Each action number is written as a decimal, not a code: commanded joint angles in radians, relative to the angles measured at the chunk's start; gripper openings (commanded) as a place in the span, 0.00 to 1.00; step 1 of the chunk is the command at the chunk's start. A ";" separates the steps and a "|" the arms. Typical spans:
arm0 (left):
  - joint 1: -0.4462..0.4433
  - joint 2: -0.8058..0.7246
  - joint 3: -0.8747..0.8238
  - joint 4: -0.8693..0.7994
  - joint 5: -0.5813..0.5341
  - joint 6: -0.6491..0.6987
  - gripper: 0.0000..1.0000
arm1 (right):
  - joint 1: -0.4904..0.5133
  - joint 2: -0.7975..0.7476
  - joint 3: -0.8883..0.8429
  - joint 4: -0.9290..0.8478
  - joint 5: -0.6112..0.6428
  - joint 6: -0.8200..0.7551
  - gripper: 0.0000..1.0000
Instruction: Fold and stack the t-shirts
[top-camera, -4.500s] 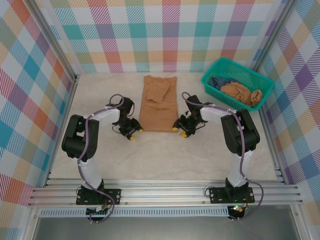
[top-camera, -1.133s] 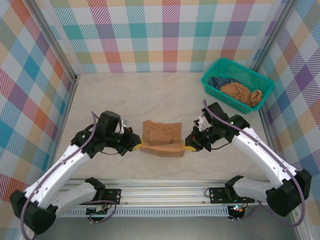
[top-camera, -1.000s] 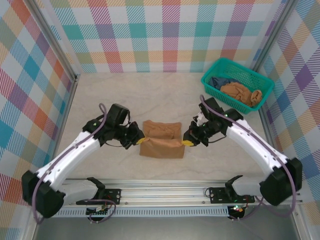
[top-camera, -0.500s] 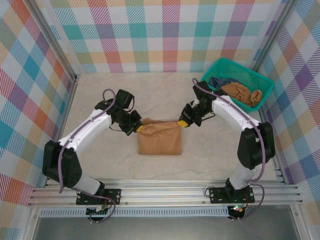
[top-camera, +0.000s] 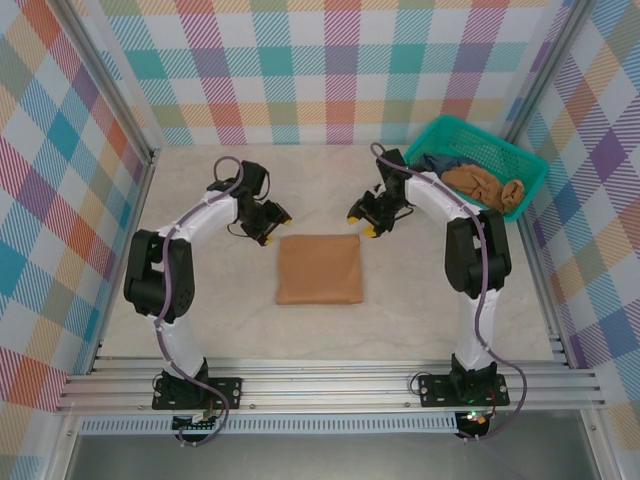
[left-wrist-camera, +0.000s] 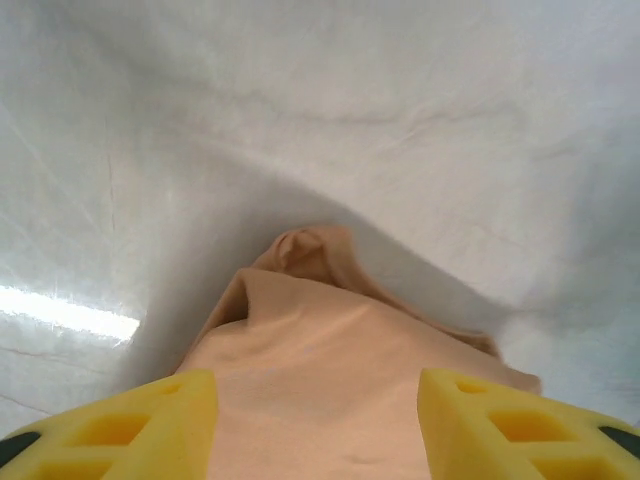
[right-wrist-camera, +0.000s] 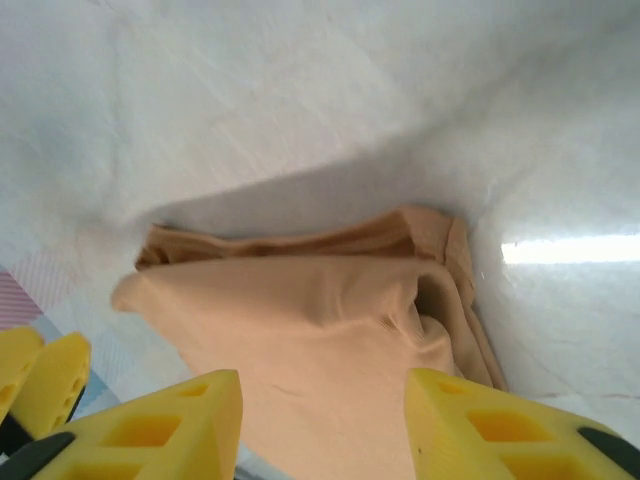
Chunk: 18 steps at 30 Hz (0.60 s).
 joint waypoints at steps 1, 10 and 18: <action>-0.002 -0.139 -0.025 -0.021 -0.039 0.043 0.55 | 0.021 -0.104 0.009 0.003 0.097 -0.063 0.49; -0.053 -0.141 -0.204 0.092 0.050 -0.039 0.17 | 0.165 -0.259 -0.320 0.223 0.072 0.066 0.24; -0.065 0.096 -0.004 0.039 0.026 0.046 0.16 | 0.129 -0.094 -0.317 0.226 0.075 0.096 0.16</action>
